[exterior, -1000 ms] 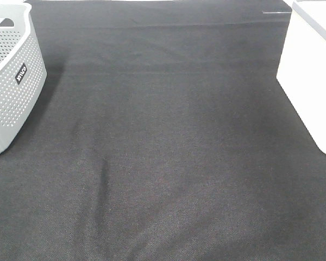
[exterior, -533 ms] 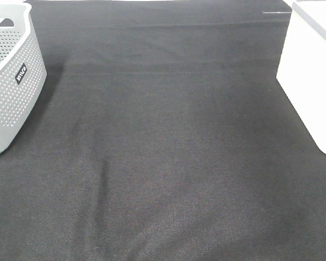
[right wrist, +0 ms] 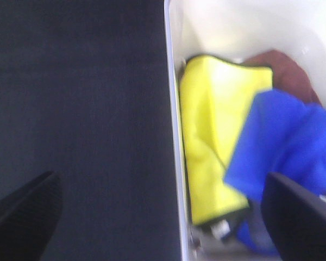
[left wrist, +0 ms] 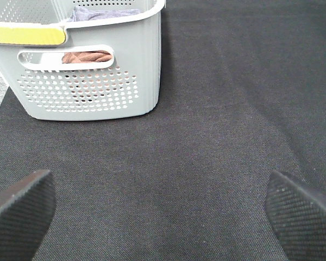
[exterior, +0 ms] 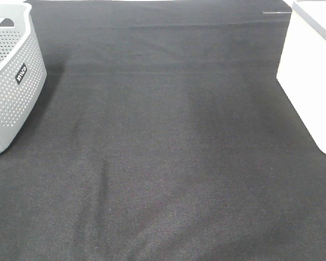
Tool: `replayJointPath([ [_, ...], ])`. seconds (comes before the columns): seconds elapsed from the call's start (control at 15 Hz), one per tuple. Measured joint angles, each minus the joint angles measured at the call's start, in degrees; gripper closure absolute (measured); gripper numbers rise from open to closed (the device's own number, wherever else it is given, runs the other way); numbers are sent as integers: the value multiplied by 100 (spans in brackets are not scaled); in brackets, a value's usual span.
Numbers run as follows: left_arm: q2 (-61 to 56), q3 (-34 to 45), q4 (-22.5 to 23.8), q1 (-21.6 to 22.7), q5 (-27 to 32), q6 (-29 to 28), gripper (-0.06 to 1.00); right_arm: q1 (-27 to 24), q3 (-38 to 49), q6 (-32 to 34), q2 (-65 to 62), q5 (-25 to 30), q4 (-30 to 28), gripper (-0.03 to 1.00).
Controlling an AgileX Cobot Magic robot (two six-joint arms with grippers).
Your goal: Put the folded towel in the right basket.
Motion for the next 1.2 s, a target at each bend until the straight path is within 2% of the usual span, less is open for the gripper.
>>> replayJointPath([
  [0.2,0,0,0,0,0,0,-3,0,2028,52,-1845,-69,11,0],
  [0.27,0,0,0,0,0,0,-3,0,2934,52,-2550,-361,92,0],
  [0.33,0,0,0,0,0,0,-3,0,4223,29,-3627,-739,218,0],
  [0.4,0,0,0,0,0,0,-3,0,4223,29,-3627,-739,218,0],
  [0.53,0,0,0,0,0,0,-3,0,5752,11,-5059,-785,229,0],
  [0.73,0,0,0,0,0,0,-3,0,7317,11,-7380,-384,132,0],
  [0.93,0,0,0,0,0,0,-3,0,7890,11,-8829,-298,-138,0],
  [1.2,0,0,0,0,0,0,-3,0,8422,11,-9895,-493,-166,0],
])
